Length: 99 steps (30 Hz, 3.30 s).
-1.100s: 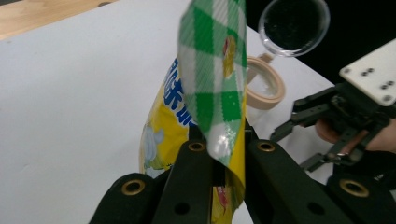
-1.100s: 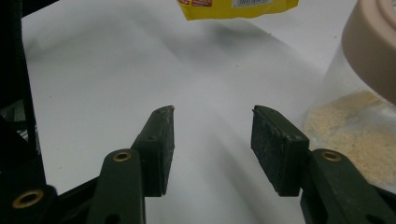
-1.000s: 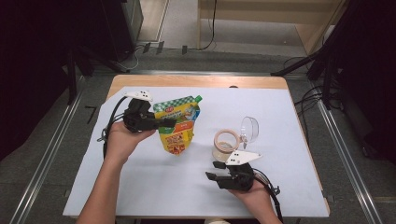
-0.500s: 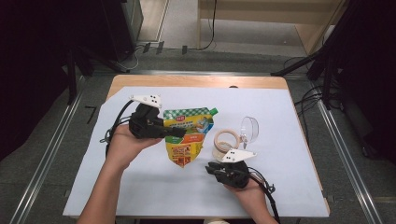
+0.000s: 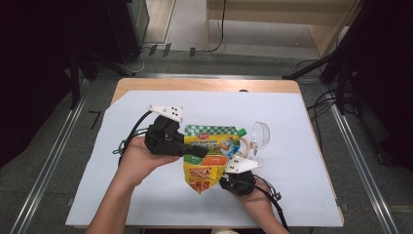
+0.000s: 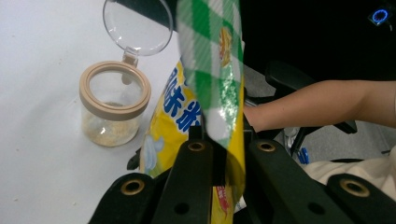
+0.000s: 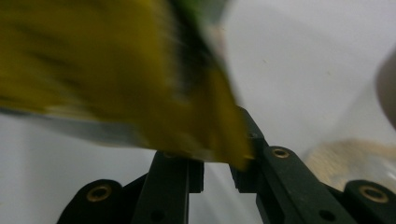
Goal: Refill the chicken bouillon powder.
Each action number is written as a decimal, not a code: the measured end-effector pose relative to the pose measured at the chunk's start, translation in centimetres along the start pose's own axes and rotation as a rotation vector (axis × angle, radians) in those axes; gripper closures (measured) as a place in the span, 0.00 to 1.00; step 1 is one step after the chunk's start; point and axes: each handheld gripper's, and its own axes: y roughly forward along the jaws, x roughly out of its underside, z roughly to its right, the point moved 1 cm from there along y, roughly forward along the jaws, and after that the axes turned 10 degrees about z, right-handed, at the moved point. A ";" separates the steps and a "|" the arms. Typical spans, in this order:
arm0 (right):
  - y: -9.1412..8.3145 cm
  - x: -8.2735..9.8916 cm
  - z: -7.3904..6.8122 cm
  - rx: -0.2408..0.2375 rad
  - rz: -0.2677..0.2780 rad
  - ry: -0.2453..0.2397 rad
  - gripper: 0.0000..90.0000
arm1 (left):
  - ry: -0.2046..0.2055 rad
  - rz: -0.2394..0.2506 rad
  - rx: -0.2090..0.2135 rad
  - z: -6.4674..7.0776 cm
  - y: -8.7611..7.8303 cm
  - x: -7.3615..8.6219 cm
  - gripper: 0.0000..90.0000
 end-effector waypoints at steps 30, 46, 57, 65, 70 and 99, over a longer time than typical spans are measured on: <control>0.1 -2.0 -4.8 -0.156 -0.001 -0.001 0.86 | -0.063 0.072 -0.184 -1.1 3.4 1.0 0.80; 0.2 -3.9 -4.8 -0.214 0.029 0.028 0.83 | -0.129 0.027 -0.263 -1.6 4.9 0.5 0.71; 1.4 -5.9 -4.4 -0.221 0.025 0.013 0.80 | -0.185 -0.014 -0.278 -2.6 4.7 -1.8 0.75; 2.0 -6.5 -4.3 -0.212 0.040 -0.025 0.73 | -0.221 -0.006 -0.266 -3.4 4.5 -2.0 0.75; 2.4 -6.4 -4.3 -0.197 0.043 -0.032 0.72 | -0.219 -0.005 -0.275 -3.4 4.5 -1.9 0.75; 2.5 -6.4 -3.7 -0.201 0.069 0.143 0.74 | -0.204 0.013 -0.258 -3.4 4.9 -2.2 0.67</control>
